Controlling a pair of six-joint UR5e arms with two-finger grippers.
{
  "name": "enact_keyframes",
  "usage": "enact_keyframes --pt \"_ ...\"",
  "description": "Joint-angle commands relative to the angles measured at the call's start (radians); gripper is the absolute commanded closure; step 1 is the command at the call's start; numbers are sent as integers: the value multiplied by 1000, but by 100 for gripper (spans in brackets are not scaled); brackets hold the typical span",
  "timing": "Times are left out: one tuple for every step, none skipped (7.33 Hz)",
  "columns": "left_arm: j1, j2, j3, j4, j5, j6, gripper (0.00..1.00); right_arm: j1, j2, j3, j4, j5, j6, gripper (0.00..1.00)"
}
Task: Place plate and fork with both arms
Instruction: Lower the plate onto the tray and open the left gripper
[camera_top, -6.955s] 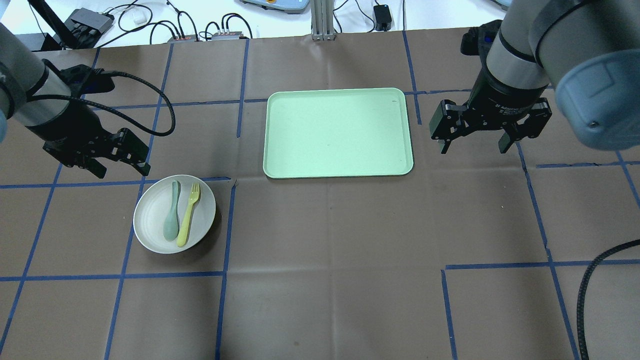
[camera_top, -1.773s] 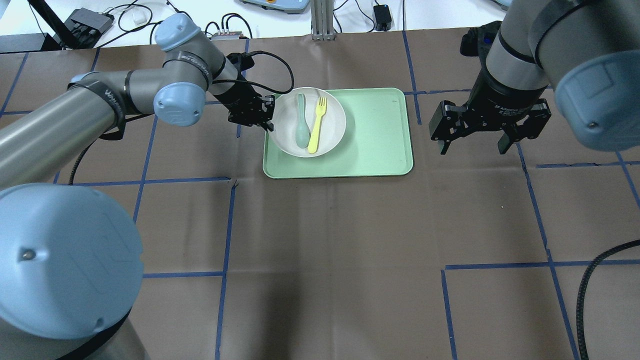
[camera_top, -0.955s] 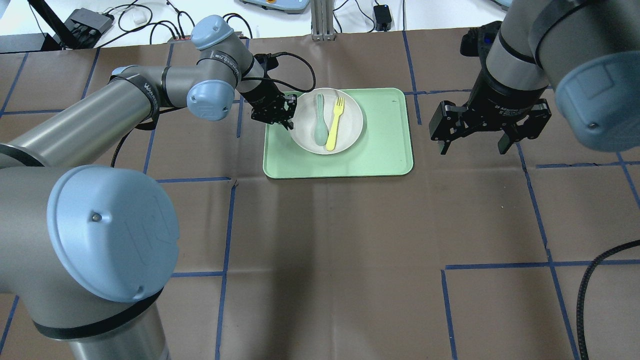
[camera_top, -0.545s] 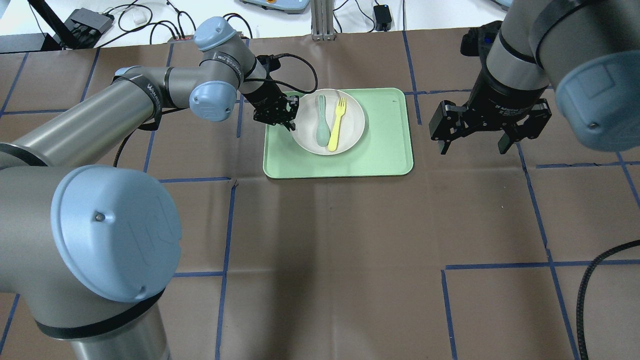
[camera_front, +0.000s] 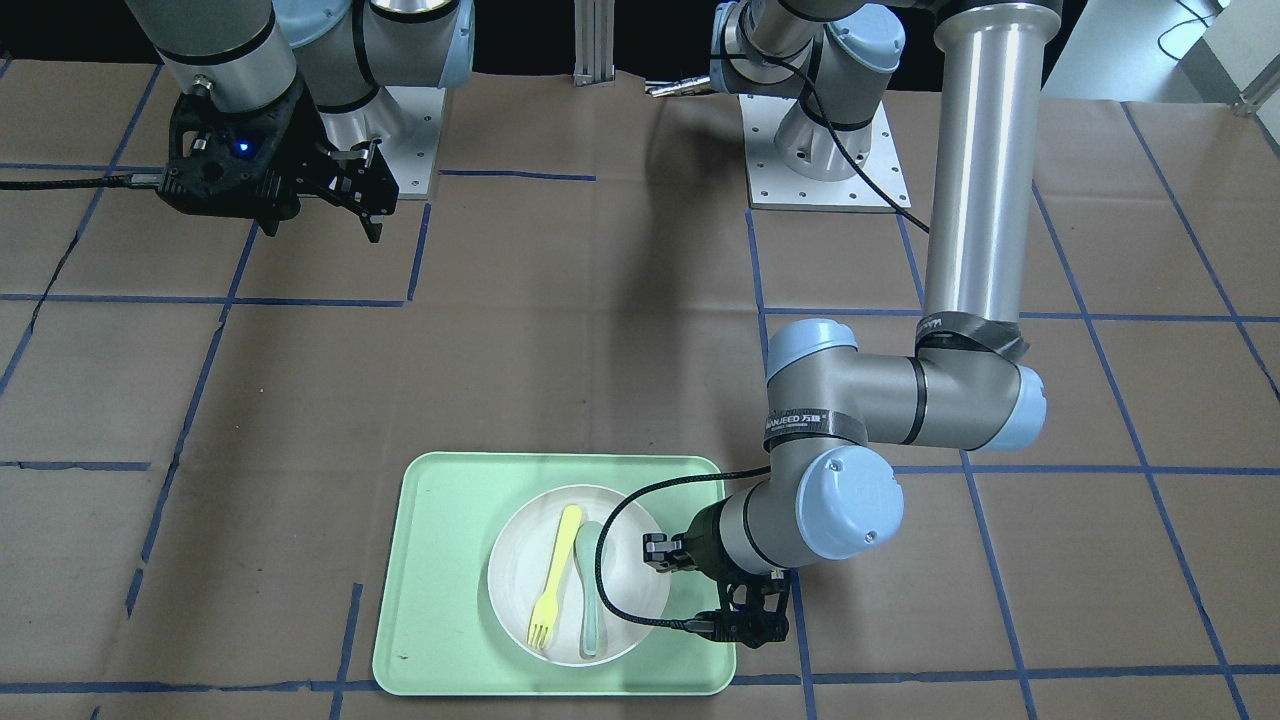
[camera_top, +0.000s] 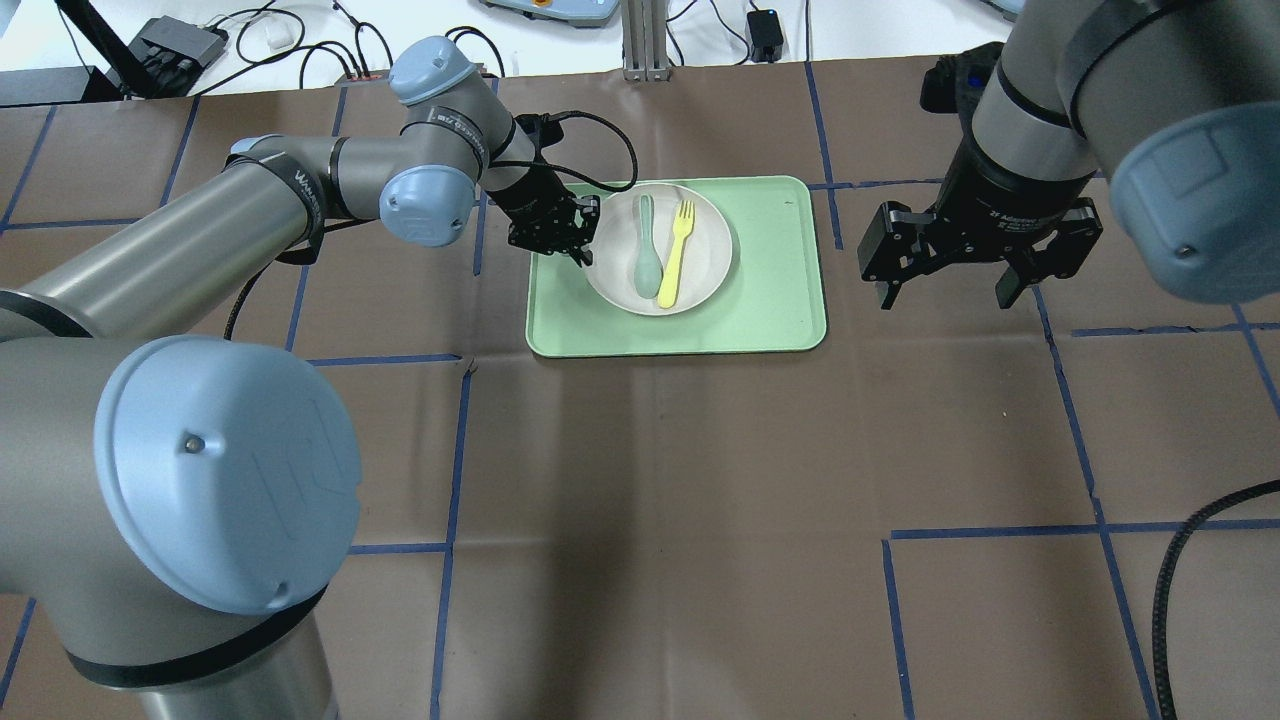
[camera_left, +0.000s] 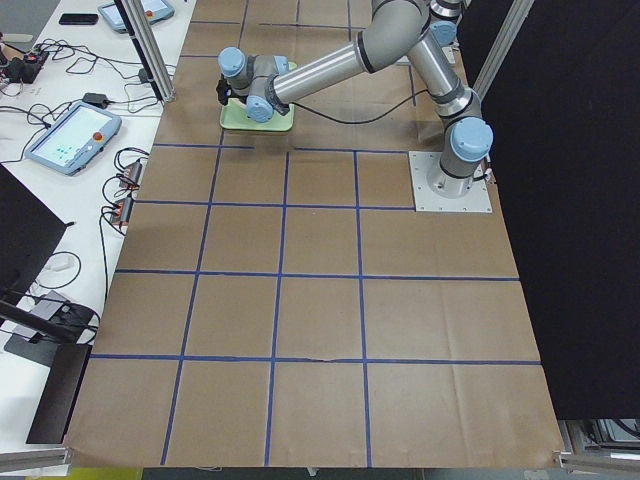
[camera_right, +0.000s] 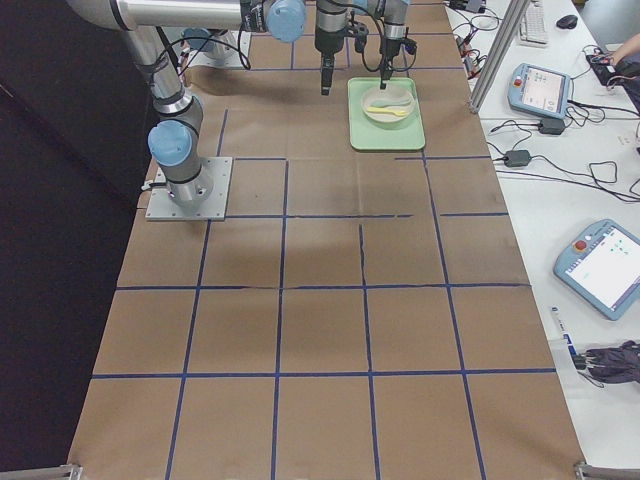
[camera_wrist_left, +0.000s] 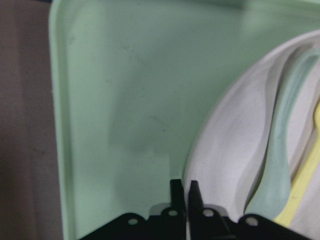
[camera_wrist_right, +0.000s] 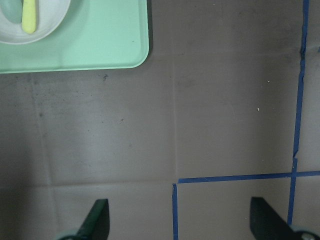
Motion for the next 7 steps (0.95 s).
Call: enact_keyframes --pt "-10 6 -2 0 0 0 88 0 1 0 0 0 -3 0" --pt "-10 6 -3 0 3 0 70 0 1 0 0 0 -4 0" --pt "-10 12 -3 0 6 2 44 0 3 0 0 0 -6 0" --pt "-10 18 -3 -2 9 2 16 0 1 2 0 0 -6 0" --pt "-7 34 -5 -11 14 2 1 0 1 0 0 2 -7 0" --pt "-5 84 -14 -23 31 2 1 0 3 0 0 0 -7 0" --pt "-4 168 -18 -107 154 14 1 0 1 2 0 2 -7 0"
